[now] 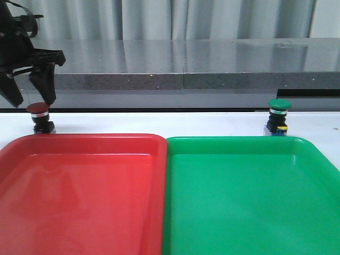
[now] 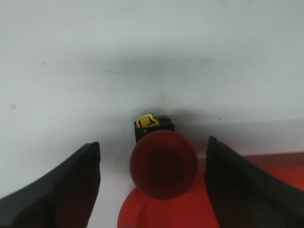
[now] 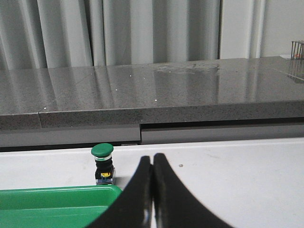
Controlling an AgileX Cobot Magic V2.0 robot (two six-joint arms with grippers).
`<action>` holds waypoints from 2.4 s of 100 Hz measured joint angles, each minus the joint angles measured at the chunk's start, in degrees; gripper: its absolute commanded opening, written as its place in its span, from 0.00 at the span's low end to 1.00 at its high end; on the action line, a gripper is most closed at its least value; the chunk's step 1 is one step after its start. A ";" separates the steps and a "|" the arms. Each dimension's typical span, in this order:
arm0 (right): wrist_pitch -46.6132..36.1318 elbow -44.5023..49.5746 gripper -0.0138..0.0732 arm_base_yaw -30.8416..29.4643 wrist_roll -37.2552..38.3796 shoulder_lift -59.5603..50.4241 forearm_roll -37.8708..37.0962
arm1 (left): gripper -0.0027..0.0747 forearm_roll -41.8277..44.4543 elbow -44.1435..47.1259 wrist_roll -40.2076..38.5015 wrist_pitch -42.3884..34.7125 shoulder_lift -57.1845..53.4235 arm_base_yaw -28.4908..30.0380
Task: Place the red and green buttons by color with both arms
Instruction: 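Lower the left gripper over the red button and close on it, then lift the red button with the left gripper and move it over the red tray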
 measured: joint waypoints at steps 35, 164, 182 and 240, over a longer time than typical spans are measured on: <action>0.00 0.00 0.08 0.00 0.11 0.00 0.00 | 0.63 -0.84 -0.30 0.03 -0.32 2.13 0.00; 0.00 0.00 0.08 0.00 0.00 0.00 0.00 | 0.11 -0.50 -2.08 -2.38 1.45 -6.04 -2.03; 0.00 0.00 0.08 0.00 0.00 0.00 0.00 | 0.11 5.18 1.57 -8.33 1.36 -10.60 -7.66; 0.00 0.00 0.08 0.00 0.10 0.00 0.00 | 0.11 11.69 23.03 -25.13 -3.81 -17.67 -19.59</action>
